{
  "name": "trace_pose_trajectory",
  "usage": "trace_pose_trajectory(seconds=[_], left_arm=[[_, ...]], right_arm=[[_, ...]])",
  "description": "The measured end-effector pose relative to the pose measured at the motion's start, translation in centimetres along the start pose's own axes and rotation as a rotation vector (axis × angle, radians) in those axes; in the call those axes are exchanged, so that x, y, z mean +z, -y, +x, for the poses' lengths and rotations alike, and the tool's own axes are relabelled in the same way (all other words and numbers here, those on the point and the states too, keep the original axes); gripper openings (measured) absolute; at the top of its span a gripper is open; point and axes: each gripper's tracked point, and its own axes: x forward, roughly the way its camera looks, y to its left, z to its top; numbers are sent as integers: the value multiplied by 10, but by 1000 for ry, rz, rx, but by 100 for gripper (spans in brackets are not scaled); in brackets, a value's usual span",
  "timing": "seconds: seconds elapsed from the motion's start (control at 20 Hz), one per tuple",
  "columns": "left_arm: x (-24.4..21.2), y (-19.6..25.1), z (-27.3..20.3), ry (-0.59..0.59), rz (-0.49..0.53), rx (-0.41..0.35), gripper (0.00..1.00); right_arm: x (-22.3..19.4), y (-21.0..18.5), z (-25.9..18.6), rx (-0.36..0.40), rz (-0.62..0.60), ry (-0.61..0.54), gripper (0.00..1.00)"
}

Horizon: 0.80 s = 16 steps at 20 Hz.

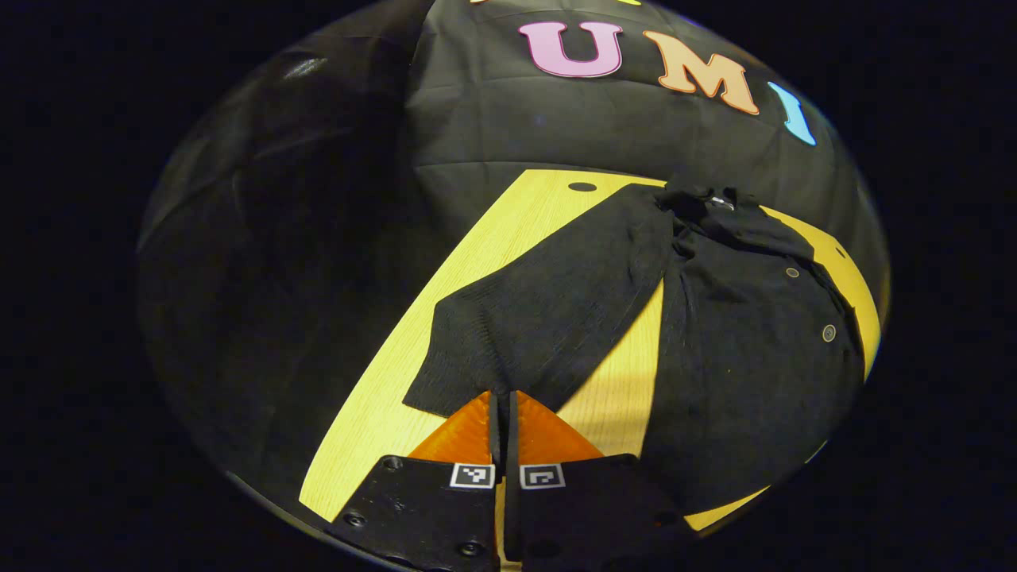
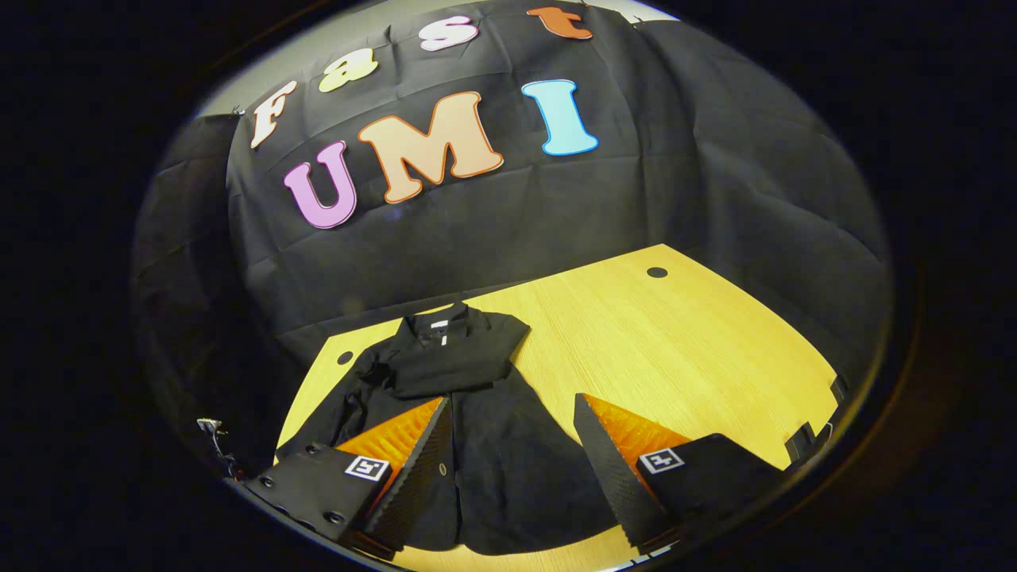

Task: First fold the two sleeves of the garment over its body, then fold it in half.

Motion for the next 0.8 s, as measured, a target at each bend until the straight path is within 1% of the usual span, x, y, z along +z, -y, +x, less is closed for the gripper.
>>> trace_pose_trajectory(seconds=[0.1, 0.15, 0.2, 0.4, 0.55, 0.75, 0.8], left_arm=[[0, -1, 1, 1, -31, -6, 0], [1, 0, 0, 1, -42, -8, 0], [0, -1, -1, -6, -48, -12, 0], [15, -1, -7, -7, -40, -40, 0], [52, 9, -11, 35, -41, -67, 0], [112, 46, -15, 135, -27, -94, 0], [126, 60, -15, 159, -18, -101, 0]], right_arm=[[-9, -11, -1, 18, 29, -19, 98], [-15, -16, 0, 26, 41, -23, 93], [-20, -19, 0, 27, 44, -28, 98], [-37, -22, 1, 30, 37, -53, 98], [-46, -21, -1, 40, 42, -69, 98], [-50, -9, 1, 70, 58, -94, 98], [-49, -5, 1, 79, 61, -102, 94]])
